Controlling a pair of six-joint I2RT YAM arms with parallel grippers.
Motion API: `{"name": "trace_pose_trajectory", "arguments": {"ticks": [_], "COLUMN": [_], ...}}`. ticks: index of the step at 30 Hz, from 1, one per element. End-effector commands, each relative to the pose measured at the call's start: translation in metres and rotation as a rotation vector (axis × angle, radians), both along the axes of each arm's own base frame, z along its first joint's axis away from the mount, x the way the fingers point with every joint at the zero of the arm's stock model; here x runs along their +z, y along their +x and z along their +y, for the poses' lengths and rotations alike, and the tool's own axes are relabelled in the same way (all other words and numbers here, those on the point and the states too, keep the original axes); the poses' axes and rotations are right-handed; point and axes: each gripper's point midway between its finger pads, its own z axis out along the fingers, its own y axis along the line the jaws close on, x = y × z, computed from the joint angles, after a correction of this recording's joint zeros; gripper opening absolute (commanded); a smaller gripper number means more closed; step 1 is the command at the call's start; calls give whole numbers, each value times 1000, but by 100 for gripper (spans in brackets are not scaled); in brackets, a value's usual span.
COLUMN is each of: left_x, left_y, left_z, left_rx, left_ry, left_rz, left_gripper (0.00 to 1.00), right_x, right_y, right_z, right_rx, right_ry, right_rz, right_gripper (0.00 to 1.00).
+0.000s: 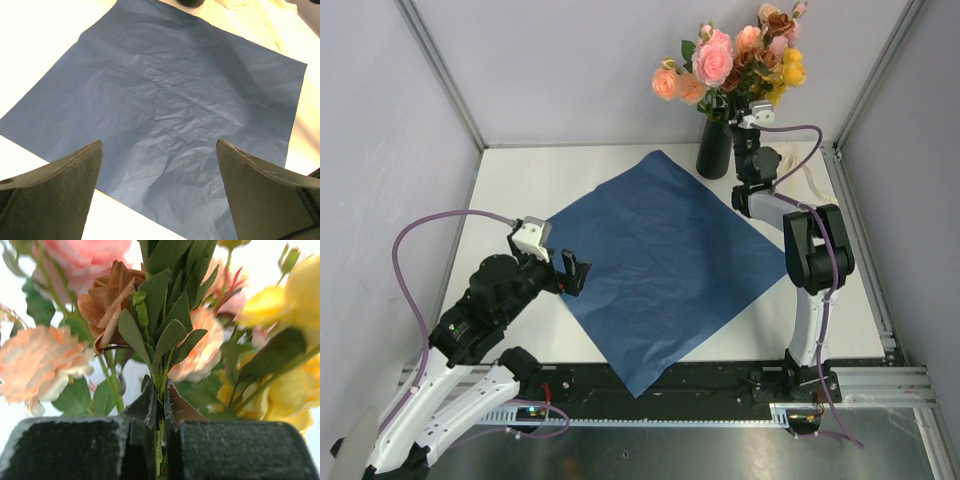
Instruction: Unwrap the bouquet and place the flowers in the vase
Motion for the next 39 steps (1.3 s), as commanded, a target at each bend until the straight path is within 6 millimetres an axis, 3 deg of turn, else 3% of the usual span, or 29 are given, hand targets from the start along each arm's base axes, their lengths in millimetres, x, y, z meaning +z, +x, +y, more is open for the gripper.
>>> {"name": "trace_pose_trajectory", "arguments": {"ticks": [1,16,20,31,39], "left_x": [2,1,0,1,1], "left_y": [2,4,4,3,3], "left_z": [-2,-2,-2,-1,-2], "left_rx": [-13,-7,-7,-5,-8], "left_ry": [12,20,20,17,16], "left_rz": [-24,-17,-16,-19,-17], "left_gripper": [100,100,100,100,100], "right_x": [-23,-83,-92,-61,-76], "right_y": [6,28,30,1,-33], "right_z": [6,12,12,25,34], "right_rx": [-5,49,48,155,193], "right_ry": [18,12,14,25,53], "right_rz": [34,203,240,287,528], "right_gripper": [0,5,11,52,77]}}
